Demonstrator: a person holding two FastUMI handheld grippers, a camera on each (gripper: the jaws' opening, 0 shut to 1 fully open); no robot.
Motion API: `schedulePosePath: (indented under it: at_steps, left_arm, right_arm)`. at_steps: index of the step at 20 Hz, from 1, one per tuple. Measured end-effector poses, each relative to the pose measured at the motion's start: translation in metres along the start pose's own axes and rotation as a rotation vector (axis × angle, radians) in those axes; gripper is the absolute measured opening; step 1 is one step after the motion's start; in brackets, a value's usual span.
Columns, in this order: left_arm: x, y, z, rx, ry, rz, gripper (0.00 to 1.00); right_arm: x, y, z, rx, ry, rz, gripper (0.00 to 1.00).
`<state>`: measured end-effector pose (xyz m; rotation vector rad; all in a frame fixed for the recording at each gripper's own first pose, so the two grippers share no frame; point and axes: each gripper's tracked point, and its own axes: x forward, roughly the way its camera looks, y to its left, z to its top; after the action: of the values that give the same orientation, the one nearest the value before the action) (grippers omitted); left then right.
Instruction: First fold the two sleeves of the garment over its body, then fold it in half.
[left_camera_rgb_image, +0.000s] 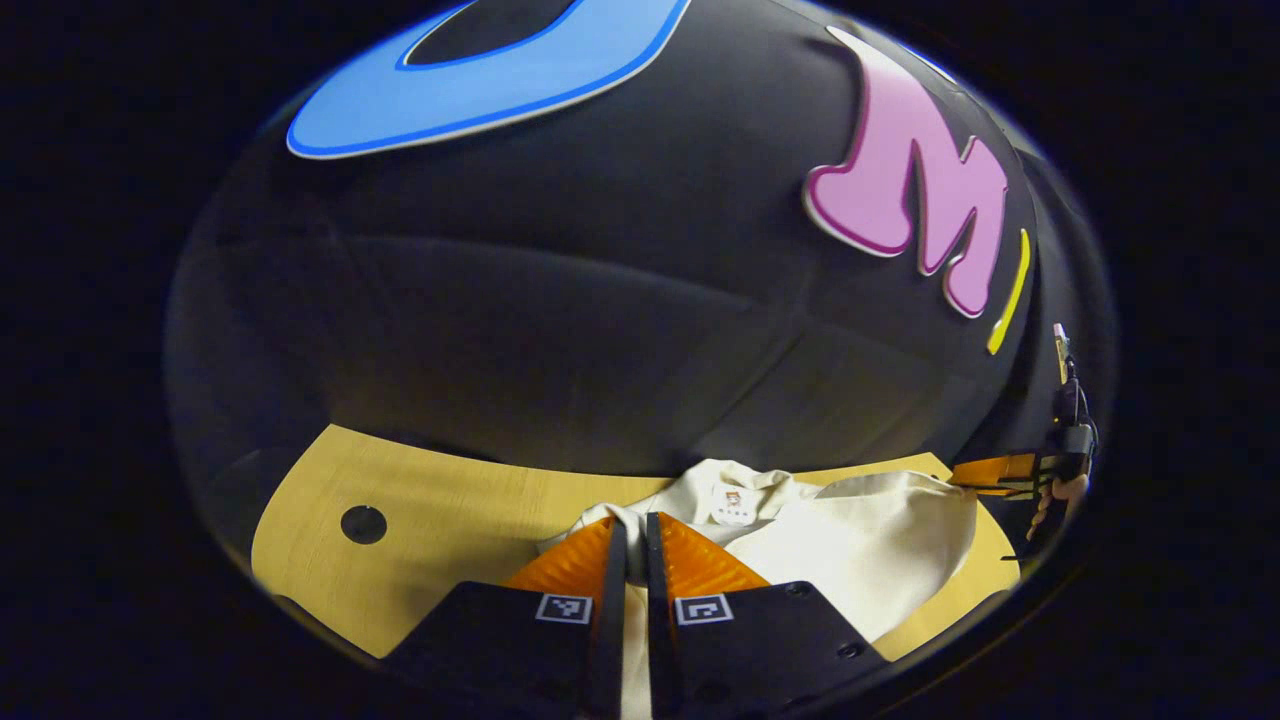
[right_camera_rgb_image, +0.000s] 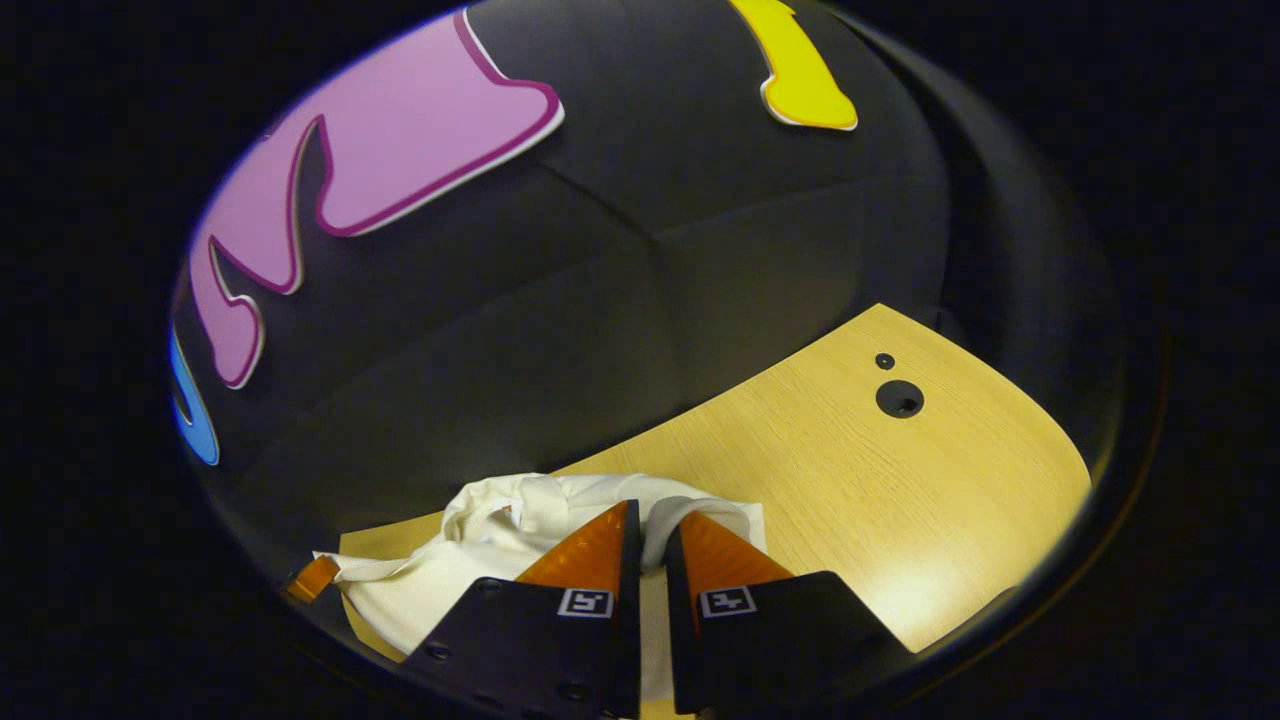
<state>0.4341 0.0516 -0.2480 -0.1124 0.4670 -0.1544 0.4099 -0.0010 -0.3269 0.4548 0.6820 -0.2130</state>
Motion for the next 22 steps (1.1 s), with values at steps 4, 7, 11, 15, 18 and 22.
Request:
schedulePosePath:
  at_steps: [4, 7, 11, 15, 18, 22]
  left_arm:
    - [0.011, 0.003, -0.019, -0.024, 0.018, 0.014, 0.40]
    - [0.011, 0.009, -0.015, 0.011, -0.017, 0.078, 0.89]
    - [-0.030, 0.001, 0.004, 0.059, -0.092, 0.115, 0.96]
    - [-0.111, -0.019, 0.024, 0.063, -0.201, 0.127, 0.96]
    - [-0.179, -0.045, 0.043, 0.026, -0.264, 0.106, 0.96]
    - [-0.278, -0.069, 0.072, 0.055, -0.355, 0.117, 0.96]
  right_arm:
    - [0.018, 0.001, -0.006, -0.185, -0.056, -0.001, 0.07]
    - [0.019, 0.009, -0.016, -0.272, -0.069, 0.016, 0.41]
    - [-0.018, 0.014, -0.006, -0.413, -0.158, 0.015, 1.00]
    - [-0.097, 0.029, 0.028, -0.438, -0.365, 0.013, 0.99]
    - [-0.173, 0.036, 0.044, -0.464, -0.494, 0.014, 0.97]
    - [-0.269, 0.042, 0.053, -0.502, -0.592, 0.008, 0.97]
